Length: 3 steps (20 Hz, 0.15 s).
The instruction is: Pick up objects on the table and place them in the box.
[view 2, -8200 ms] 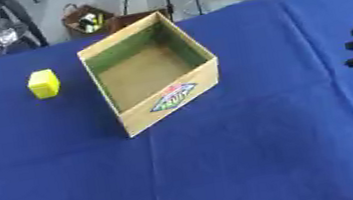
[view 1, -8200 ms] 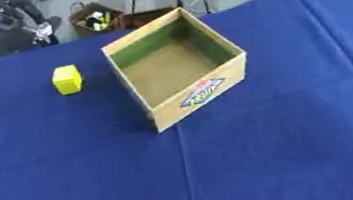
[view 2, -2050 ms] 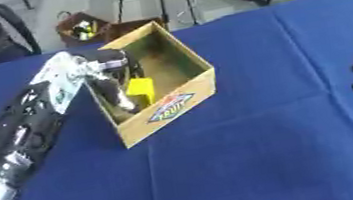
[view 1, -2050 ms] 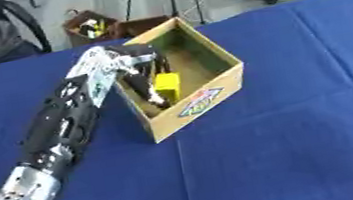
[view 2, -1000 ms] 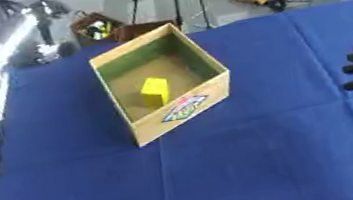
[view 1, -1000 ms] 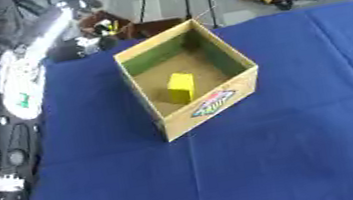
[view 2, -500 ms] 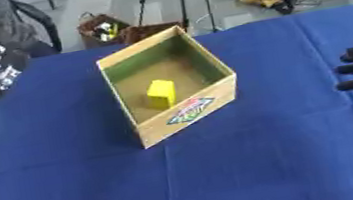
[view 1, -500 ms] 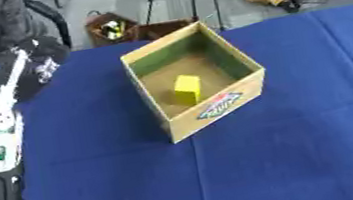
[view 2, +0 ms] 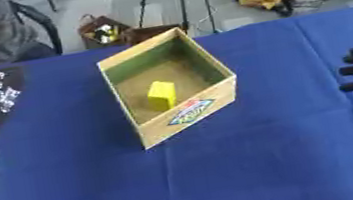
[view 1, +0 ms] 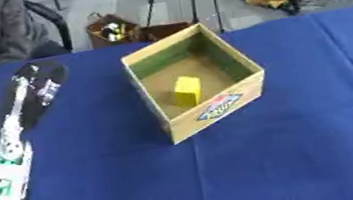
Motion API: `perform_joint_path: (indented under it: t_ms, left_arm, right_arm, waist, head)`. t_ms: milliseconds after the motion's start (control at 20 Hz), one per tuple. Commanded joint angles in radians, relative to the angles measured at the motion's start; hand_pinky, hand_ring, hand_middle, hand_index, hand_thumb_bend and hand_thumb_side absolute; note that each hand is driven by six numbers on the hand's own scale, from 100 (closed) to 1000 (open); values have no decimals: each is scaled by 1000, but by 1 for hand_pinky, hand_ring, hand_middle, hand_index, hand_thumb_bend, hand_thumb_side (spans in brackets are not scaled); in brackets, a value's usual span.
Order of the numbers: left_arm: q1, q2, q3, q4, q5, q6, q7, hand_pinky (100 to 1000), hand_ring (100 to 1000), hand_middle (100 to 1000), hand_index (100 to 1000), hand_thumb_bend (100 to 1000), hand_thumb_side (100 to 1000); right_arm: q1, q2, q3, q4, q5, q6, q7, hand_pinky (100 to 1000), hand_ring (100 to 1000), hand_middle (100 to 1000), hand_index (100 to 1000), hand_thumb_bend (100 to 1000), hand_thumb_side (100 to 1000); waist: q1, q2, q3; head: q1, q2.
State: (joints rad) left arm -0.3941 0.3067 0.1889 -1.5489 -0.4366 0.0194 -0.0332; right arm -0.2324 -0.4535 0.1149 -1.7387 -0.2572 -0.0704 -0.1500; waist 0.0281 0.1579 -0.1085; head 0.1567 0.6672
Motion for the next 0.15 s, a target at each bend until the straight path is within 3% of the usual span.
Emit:
perform_joint_path:
  t_ms: [50,150]
  left_arm:
    - [-1,25,-27,-38,48,19,48,748,772,789,814,821,986]
    - [3,29,-39,-35,77,15,77,748,772,789,814,821,986]
  right_arm:
    - [-12,-19,-5,-9,-8,-1,2,629,742,720,791,100,1000]
    - [-12,-19,-5,-9,-8,-1,2,629,742,720,791,100,1000]
  waist:
    - [-4,-14,-1]
    - [-4,-13,-2]
  head:
    - [4,0]
    - [4,0]
